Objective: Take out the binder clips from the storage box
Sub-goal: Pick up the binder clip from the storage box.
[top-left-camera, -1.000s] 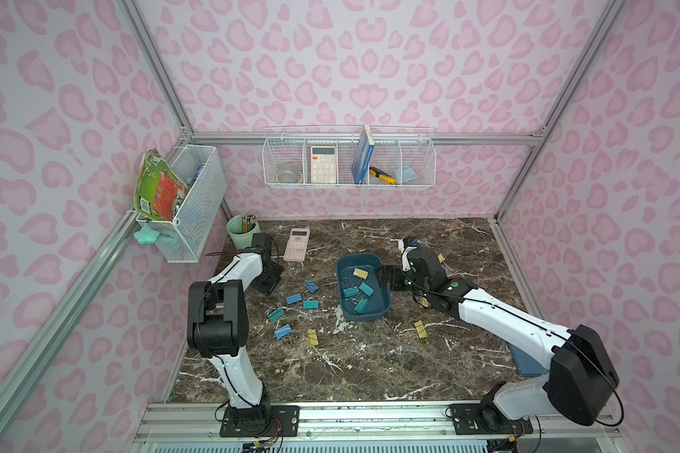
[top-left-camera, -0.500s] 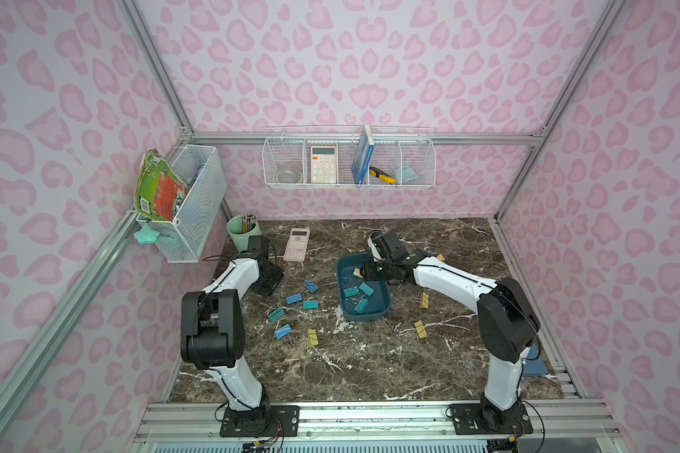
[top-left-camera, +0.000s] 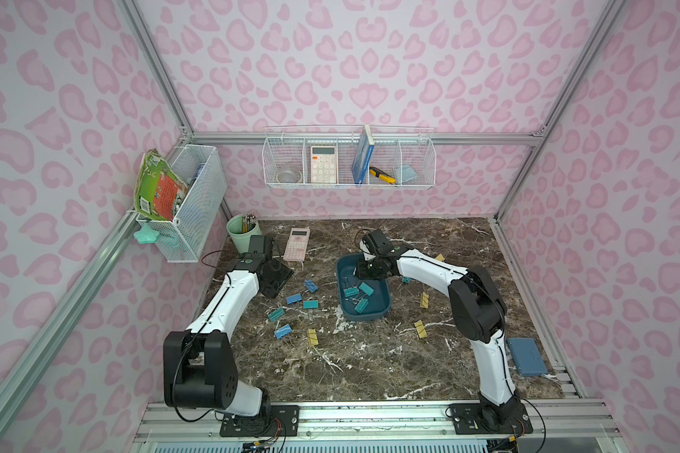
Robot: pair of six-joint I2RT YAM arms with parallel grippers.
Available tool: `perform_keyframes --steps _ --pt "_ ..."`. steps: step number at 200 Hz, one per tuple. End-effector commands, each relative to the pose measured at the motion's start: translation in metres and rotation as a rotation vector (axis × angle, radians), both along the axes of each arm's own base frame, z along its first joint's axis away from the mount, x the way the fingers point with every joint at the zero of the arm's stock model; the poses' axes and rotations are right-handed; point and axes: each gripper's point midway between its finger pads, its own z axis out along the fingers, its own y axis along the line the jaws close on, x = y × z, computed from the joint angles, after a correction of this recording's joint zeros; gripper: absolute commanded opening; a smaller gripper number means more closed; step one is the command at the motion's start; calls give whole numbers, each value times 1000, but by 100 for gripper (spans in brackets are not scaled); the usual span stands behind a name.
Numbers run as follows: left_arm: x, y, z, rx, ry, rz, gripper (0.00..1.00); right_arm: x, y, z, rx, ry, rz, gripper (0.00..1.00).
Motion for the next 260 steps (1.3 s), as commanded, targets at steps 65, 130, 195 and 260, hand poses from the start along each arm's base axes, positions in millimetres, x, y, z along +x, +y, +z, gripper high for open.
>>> perform_keyframes --steps 65,130,195,260 --pt "-10 -6 18 31 -34 -40 59 -2 1 -24 -11 68 -22 27" --pt "-19 -7 18 31 -36 -40 59 10 1 -38 -14 96 -59 31" --pt "-22 -6 21 36 -43 -40 59 16 -4 -55 -56 108 -82 19" --pt "-22 -10 34 36 -79 -62 61 15 -10 -28 -59 52 -89 0"
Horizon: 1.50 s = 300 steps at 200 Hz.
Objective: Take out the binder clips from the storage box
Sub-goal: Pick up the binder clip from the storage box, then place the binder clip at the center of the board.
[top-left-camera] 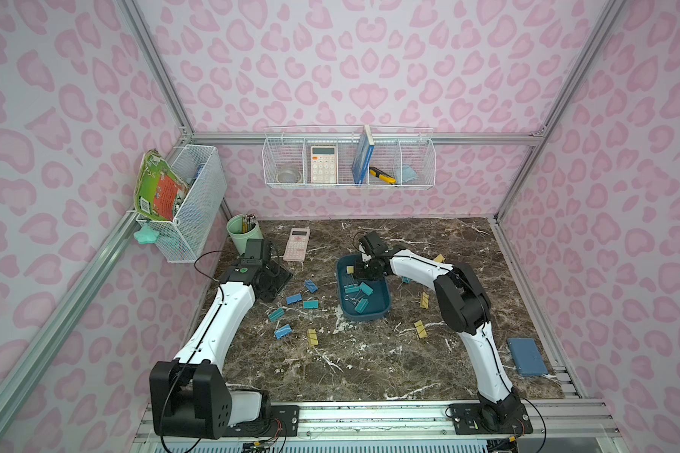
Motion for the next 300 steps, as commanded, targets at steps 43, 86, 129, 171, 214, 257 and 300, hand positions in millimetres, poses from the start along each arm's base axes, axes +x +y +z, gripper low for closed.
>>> perform_keyframes --steps 43,86,129,171,214,257,300 --pt "-3 -10 16 22 -38 -54 62 -2 -16 69 -18 -118 -36 0" --pt "-4 -22 28 19 -72 -90 66 -9 -39 112 -5 -190 -78 0" --pt "-3 -47 37 30 -99 -167 79 -23 -119 133 -9 -231 -220 0" --pt "1 -75 38 34 -97 -243 99 -51 -228 105 -81 -174 -411 0" --pt "5 -93 38 39 -94 -287 99 -91 -281 74 -117 -118 -505 0" --pt "6 -102 35 51 -72 -312 99 -132 -290 38 -124 -39 -530 0" --pt "8 -112 32 50 -63 -350 99 -156 -304 -1 -181 42 -574 0"
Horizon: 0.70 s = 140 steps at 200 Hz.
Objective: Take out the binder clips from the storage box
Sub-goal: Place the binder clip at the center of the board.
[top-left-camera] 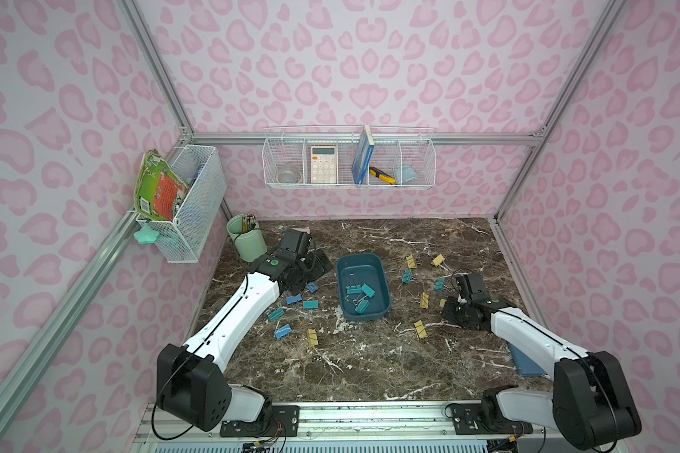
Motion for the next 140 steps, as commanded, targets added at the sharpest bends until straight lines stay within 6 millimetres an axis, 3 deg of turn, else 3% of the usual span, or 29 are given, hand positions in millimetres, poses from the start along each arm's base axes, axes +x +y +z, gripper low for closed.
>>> perform_keyframes --steps 1,28,37,52,72,111,140 --pt "-2 -3 -3 14 18 -25 99 -3 -7 -15 -13 23 -42 0" --pt "-2 -9 -6 8 33 -51 99 -7 -10 -26 -26 54 -42 0" --pt "-2 -12 -9 10 42 -65 99 -6 -11 -23 -28 47 -42 11" --pt "-2 -18 -12 9 60 -86 99 0 -8 -10 -34 12 -30 23" --pt "-2 -22 -18 13 83 -103 98 15 3 22 -66 -66 20 28" --pt "-2 -20 -21 27 95 -87 99 50 65 85 -95 -220 200 35" --pt "-9 -4 -17 78 99 -37 99 73 131 99 -101 -254 359 39"
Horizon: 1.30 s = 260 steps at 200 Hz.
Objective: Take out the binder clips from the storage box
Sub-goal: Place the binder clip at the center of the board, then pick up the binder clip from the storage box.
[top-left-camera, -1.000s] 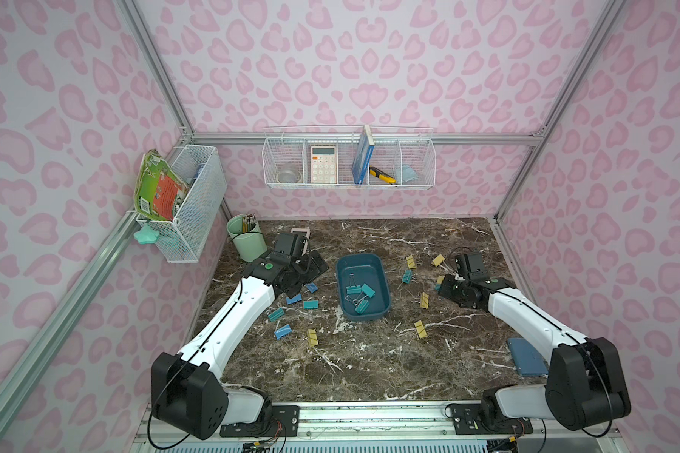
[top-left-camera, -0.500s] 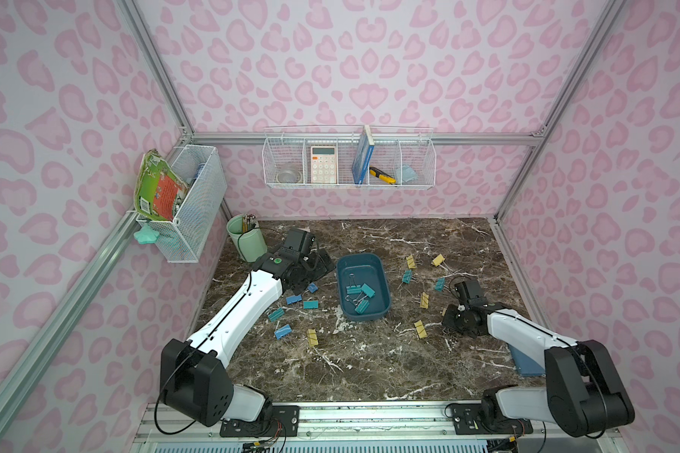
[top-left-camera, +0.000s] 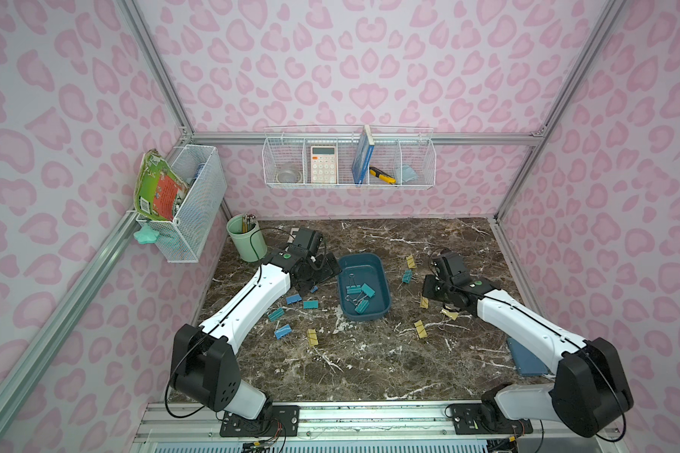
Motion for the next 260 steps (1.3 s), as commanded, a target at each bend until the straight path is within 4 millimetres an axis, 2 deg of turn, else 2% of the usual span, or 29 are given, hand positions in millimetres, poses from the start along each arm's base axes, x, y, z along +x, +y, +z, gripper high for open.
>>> perform_keyframes --steps 1,23,33,36,39,54,83,113,153,180,204,209,234,253,260 --pt "-9 16 4 61 6 40 99 13 36 8 -53 -24 105 38" --pt "-19 30 10 104 -3 72 99 29 93 11 -38 -33 229 38" --pt "-24 36 12 118 -6 83 99 36 113 6 -42 -21 268 37" --pt "-26 37 14 122 -8 87 99 36 117 -1 -51 -4 278 37" --pt "-28 39 15 124 -10 90 99 43 126 8 -38 -24 284 37" --pt "-38 45 18 133 -10 91 99 55 146 -7 -42 16 307 35" --pt "-59 54 19 137 -7 101 99 66 173 -34 -20 79 360 32" --pt "-77 65 21 143 -18 118 99 70 189 -58 -35 124 395 29" --pt "-94 75 20 155 -25 136 99 70 207 -77 -46 153 433 27" --pt "-98 78 18 159 -19 144 99 67 210 -94 -63 188 440 23" --pt "-101 80 17 165 -13 147 99 64 211 -98 -75 195 441 22" --pt "-102 81 17 164 -14 150 99 62 210 -111 -88 218 442 22" --pt "-103 82 17 166 -17 155 99 57 212 -121 -115 233 453 21" --pt "-103 82 17 164 -19 152 99 56 213 -126 -135 247 453 17" --pt "-104 82 16 167 -16 148 99 55 213 -126 -139 250 452 13"
